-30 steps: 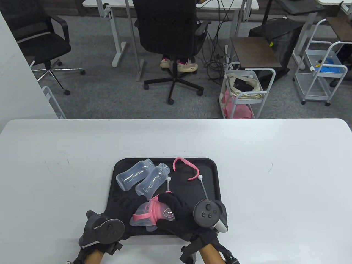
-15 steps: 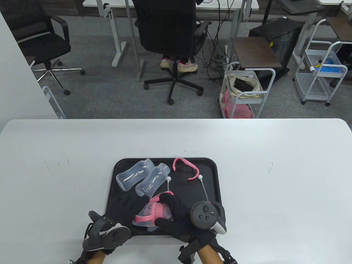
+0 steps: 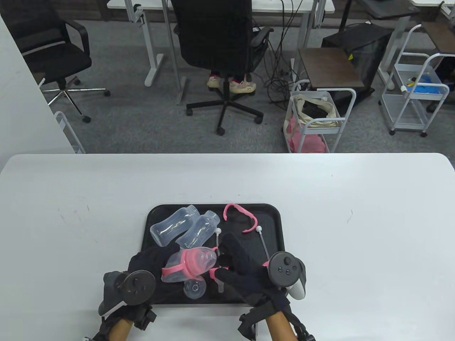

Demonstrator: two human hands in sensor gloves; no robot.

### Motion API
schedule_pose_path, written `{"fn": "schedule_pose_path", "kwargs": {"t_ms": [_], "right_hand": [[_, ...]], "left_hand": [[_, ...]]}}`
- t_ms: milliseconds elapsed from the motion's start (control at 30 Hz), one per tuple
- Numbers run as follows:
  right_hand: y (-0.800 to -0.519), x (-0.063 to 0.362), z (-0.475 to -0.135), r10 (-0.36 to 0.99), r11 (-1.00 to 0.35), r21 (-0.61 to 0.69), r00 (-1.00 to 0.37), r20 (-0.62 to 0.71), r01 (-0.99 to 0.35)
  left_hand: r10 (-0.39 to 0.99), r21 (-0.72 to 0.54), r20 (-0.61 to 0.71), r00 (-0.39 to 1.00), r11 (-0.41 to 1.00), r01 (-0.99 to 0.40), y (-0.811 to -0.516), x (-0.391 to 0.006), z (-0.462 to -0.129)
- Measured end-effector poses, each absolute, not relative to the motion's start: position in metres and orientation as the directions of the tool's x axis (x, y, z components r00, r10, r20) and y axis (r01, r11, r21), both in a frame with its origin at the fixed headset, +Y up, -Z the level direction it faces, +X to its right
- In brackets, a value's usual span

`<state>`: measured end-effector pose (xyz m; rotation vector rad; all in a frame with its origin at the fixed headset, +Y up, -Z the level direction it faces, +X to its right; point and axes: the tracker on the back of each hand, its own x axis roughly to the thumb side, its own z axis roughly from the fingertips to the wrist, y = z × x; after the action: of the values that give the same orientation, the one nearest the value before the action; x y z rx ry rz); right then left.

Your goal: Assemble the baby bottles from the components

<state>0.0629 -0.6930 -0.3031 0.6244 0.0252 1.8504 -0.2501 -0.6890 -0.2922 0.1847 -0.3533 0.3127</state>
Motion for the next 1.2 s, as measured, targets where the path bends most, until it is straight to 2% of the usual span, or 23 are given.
{"fn": "schedule_pose_path", "kwargs": {"t_ms": [133,300,533,800,1067,1200], "right_hand": [[-0.69,0.085,-0.305,0.862,-0.412,0.184,-0.316,0.397,-0.892],[-0.685,0.107,-0.305,0.827,-0.465,0.054,-0.412,0.382,-0.884],[-0.681,0.131,-0.303,0.76,-0.552,-0.131,-0.562,0.327,-0.823],[-0.681,0.134,-0.302,0.708,-0.608,-0.18,-0.631,0.318,-0.773],[-0.681,0.144,-0.3,0.66,-0.652,-0.256,-0.7,0.271,-0.714],[-0.682,0.148,-0.299,0.603,-0.702,-0.302,-0.764,0.231,-0.645]], "left_hand": [[0.449,0.081,0.328,0.831,0.863,-0.498,-0.685,-0.272,-0.297],[0.608,0.026,0.317,0.728,0.761,-0.648,-0.686,-0.293,-0.305],[0.733,-0.037,0.292,0.615,0.651,-0.758,-0.685,-0.317,-0.315],[0.822,-0.108,0.243,0.516,0.551,-0.827,-0.687,-0.345,-0.331],[0.871,0.022,0.129,0.473,0.475,-0.88,-0.695,-0.379,-0.348],[0.859,0.055,0.068,0.507,0.504,-0.862,-0.701,-0.395,-0.356]]}}
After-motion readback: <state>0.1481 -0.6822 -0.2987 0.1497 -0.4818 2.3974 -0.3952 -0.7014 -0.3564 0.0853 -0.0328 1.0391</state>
